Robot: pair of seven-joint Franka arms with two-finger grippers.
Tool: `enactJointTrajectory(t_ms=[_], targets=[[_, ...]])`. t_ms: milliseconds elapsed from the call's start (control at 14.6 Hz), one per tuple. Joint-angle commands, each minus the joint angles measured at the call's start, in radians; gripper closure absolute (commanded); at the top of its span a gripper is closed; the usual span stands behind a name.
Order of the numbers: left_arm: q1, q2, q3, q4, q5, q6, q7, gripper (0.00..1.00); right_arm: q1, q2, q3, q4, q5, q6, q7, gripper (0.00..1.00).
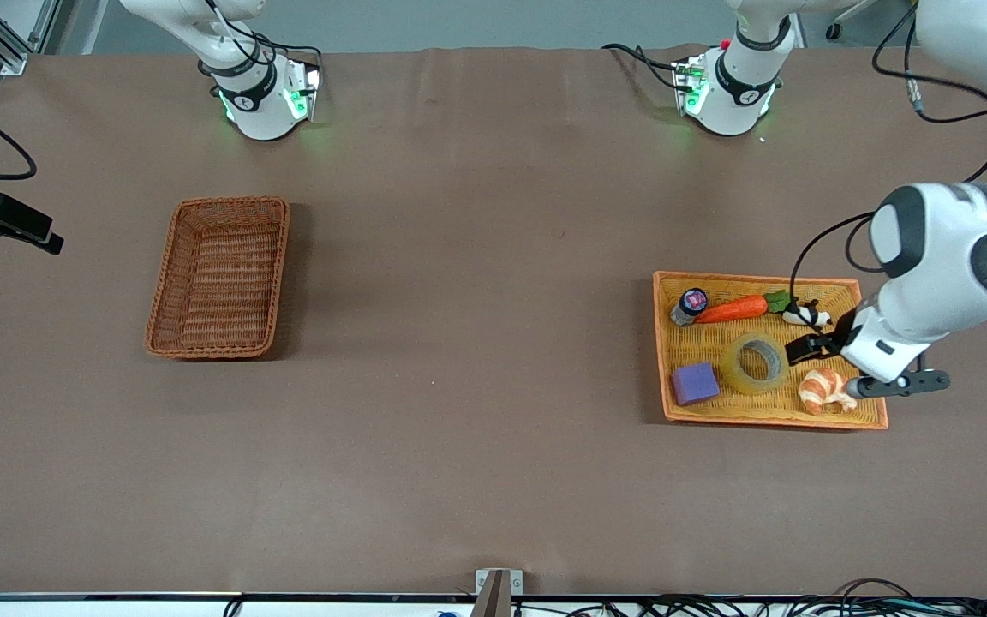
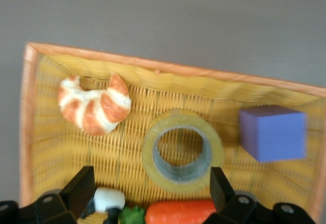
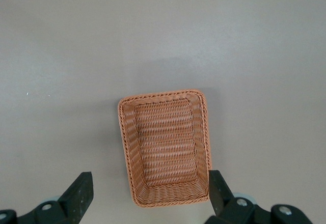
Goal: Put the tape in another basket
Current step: 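Reach the left gripper down over the tape roll in the yellow tray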
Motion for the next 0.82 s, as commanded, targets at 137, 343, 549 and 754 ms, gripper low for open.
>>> enactJointTrajectory(t_ms=[137, 343, 549, 754], targets=[[0.021, 0.095, 0.001, -0.066, 0.003, 0.17, 0.011, 0.09, -0.019, -0.025, 0.009, -0.03, 0.023, 0.013, -0.012, 0.0], [0.014, 0.119, -0.001, -0.065, 0.003, 0.17, 0.012, 0.27, -0.019, -0.025, 0.009, -0.03, 0.023, 0.013, -0.012, 0.0], [0.014, 0.135, -0.002, -0.06, 0.003, 0.17, 0.012, 0.56, -0.019, -0.025, 0.009, -0.03, 0.023, 0.013, -0.012, 0.0], [0.01, 0.133, -0.002, -0.048, 0.004, 0.162, 0.012, 0.92, -0.019, -0.025, 0.009, -0.03, 0.024, 0.016, -0.012, 0.0]])
